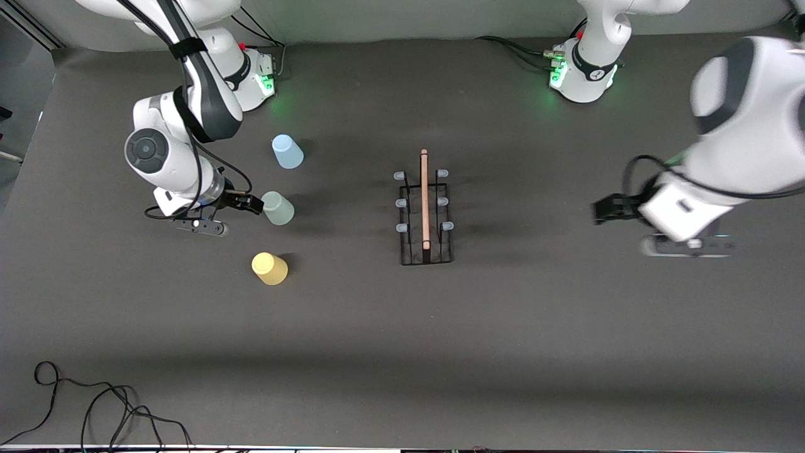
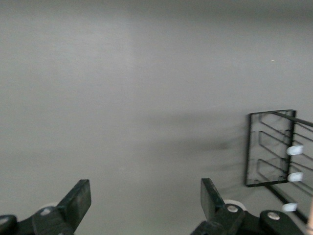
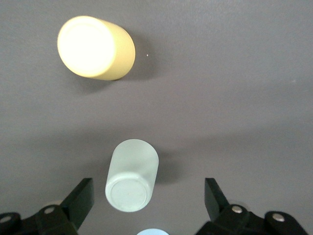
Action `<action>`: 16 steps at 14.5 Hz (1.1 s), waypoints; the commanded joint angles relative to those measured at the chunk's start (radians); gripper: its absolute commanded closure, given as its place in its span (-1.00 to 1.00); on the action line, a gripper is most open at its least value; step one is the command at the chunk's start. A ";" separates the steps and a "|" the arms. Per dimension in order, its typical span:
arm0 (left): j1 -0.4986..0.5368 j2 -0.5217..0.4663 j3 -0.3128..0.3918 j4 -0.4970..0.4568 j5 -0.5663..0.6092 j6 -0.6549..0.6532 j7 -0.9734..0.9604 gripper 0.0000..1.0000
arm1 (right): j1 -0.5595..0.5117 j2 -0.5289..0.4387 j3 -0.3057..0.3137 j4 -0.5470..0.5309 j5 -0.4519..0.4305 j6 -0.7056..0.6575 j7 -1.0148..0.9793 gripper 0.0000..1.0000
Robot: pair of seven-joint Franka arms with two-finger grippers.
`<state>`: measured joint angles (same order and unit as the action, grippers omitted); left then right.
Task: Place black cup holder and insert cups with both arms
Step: 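Release the rack and raise the left gripper while the right gripper grasps the green cup, then lift the pale green cup with the right gripper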
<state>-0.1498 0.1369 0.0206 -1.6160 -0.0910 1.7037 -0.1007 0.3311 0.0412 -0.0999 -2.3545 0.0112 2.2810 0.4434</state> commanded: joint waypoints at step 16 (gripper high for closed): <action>0.134 -0.166 0.015 -0.133 0.111 0.074 0.240 -0.99 | 0.091 0.160 -0.003 -0.157 0.085 0.345 0.024 -0.99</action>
<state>-0.0183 -0.0149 0.0358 -1.7226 0.0345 1.7603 0.1232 0.4076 0.2062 -0.0980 -2.5136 0.0807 2.6490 0.4492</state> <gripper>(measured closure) 0.000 0.000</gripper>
